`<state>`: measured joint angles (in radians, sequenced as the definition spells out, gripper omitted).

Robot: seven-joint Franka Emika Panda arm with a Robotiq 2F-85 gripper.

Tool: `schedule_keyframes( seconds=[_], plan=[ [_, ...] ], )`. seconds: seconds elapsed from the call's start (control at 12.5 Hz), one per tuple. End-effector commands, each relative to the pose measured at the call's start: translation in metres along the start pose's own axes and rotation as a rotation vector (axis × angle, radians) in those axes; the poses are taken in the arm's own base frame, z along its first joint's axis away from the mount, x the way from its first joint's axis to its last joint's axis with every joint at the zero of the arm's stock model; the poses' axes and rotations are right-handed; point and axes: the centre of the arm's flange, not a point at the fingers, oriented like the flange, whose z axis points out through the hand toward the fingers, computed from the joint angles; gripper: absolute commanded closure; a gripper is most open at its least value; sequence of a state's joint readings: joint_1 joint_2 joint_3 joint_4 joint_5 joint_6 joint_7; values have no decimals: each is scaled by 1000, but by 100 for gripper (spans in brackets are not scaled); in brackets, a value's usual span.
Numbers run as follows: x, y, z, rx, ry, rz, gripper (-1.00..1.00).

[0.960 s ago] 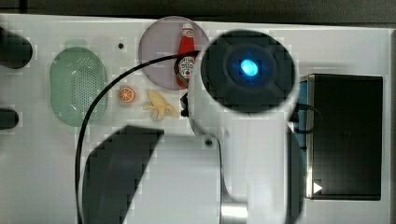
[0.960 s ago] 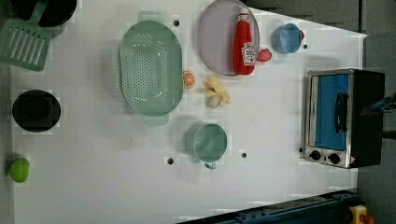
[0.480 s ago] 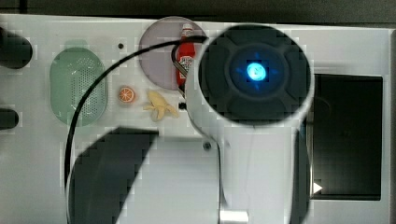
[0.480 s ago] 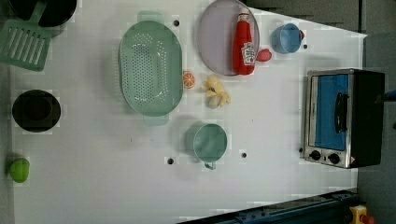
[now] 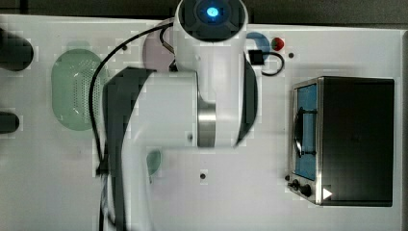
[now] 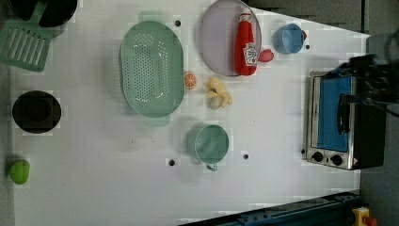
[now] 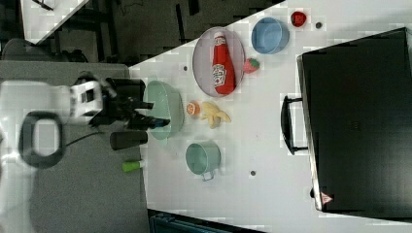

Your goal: Pick ketchup from plate and place it on table.

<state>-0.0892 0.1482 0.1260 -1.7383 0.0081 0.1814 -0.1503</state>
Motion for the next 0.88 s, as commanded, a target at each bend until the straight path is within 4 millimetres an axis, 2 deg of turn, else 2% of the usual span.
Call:
schedule_keyframes(
  seconds=[0.08, 0.56, 0.88],
  plan=[
    [17, -12, 31, 25, 15, -192, -100],
    [64, -47, 118, 84, 125, -529, -100],
    [76, -64, 177, 98, 141, -570, -100]
  ],
)
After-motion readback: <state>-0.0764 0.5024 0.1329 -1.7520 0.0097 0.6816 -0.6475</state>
